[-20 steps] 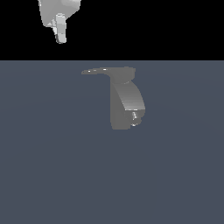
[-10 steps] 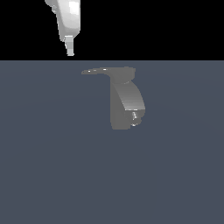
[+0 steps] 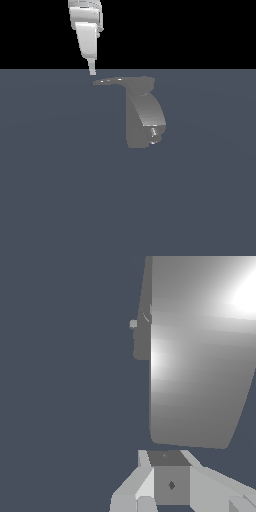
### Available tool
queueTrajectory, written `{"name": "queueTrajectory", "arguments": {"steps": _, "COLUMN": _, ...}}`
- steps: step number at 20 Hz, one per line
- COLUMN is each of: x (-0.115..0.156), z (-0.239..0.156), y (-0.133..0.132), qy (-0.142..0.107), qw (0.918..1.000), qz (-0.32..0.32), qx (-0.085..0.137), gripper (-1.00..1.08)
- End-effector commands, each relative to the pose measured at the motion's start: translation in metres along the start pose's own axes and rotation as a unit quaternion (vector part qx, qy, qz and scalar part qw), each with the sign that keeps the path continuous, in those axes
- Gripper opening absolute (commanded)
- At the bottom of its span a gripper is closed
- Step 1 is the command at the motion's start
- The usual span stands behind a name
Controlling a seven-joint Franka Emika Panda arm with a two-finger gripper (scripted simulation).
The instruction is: Turn on the faucet by rotating a designated handle.
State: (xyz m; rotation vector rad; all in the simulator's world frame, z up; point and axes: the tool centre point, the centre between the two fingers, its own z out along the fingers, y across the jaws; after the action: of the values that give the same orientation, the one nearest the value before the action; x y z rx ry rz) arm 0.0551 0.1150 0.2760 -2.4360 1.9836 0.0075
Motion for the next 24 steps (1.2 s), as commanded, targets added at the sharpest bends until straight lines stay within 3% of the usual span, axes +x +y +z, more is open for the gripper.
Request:
{"name": "queueTrajectory", "arguments": {"steps": 1, "x": 0.008, "z": 0.007, "y": -0.013, "qy": 0.001, "qw": 0.9996, "qz": 0.027, "qx": 0.001, "gripper": -1.0}}
{"name": "queueTrajectory", "arguments": {"steps": 12, "x": 0.035, "z": 0.026, "y": -0.045, "qy": 0.002, "qw": 0.9949, "qz": 0.101, "qx": 0.001, "gripper": -1.0}}
{"name": "queueTrajectory", "arguments": {"steps": 24, "x": 0.036, "z": 0.027, "y": -0.04, "qy": 0.002, "qw": 0.9942, "qz": 0.107, "qx": 0.002, "gripper": -1.0}}
